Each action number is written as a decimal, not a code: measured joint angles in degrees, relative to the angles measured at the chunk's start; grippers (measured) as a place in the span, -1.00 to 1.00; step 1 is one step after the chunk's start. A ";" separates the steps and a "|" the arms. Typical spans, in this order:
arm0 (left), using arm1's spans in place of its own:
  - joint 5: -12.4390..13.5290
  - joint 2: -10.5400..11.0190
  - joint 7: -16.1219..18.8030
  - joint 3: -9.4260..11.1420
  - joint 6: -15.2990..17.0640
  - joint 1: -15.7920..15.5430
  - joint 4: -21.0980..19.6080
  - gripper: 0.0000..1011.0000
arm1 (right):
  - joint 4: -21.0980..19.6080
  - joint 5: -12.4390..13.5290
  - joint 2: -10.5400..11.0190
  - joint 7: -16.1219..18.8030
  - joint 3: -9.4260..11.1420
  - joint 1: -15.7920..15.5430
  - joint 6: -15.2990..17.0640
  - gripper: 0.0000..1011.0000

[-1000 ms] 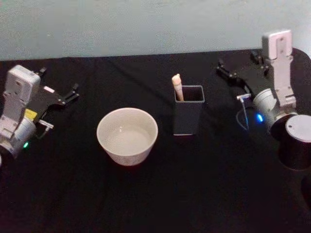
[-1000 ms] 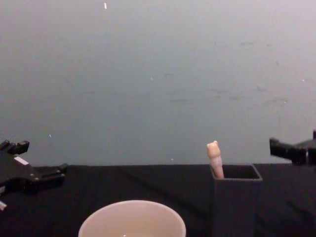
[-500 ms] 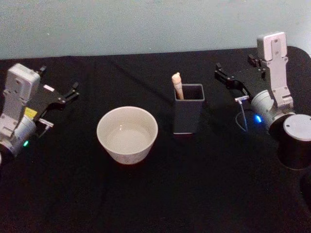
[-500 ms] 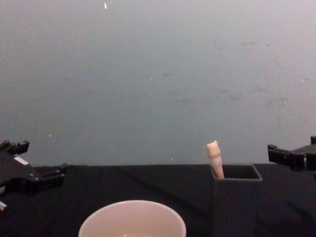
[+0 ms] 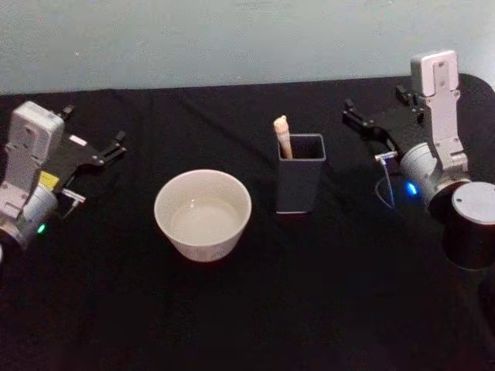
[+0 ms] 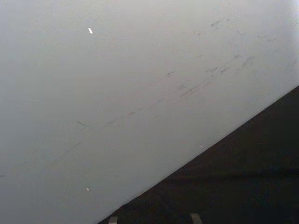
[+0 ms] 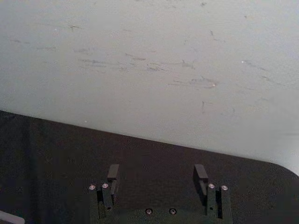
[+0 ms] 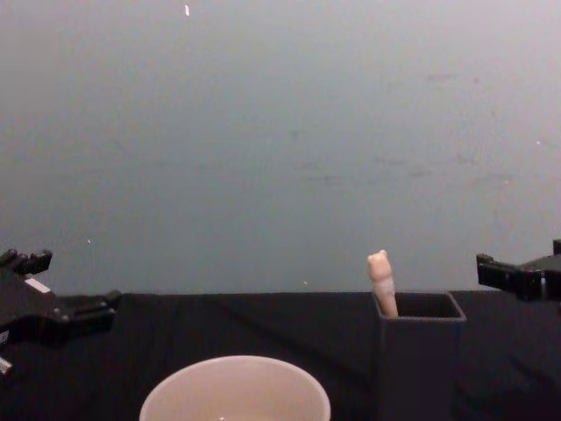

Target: Pick up the stirring spoon with one hand, stir inside the cup, then place it back in its original position.

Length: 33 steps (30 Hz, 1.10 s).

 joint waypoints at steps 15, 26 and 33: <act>0.00 0.00 0.00 0.00 0.00 0.00 0.00 0.98 | -0.09 0.06 0.00 -0.05 0.01 0.00 -0.08 0.98; 0.00 0.00 0.00 0.00 0.00 0.00 0.00 0.98 | -0.09 0.10 0.00 -0.05 0.01 0.00 -0.09 0.98; 0.00 0.00 0.00 0.00 0.00 0.00 0.00 0.98 | -0.09 0.10 0.00 -0.05 0.01 0.00 -0.09 0.98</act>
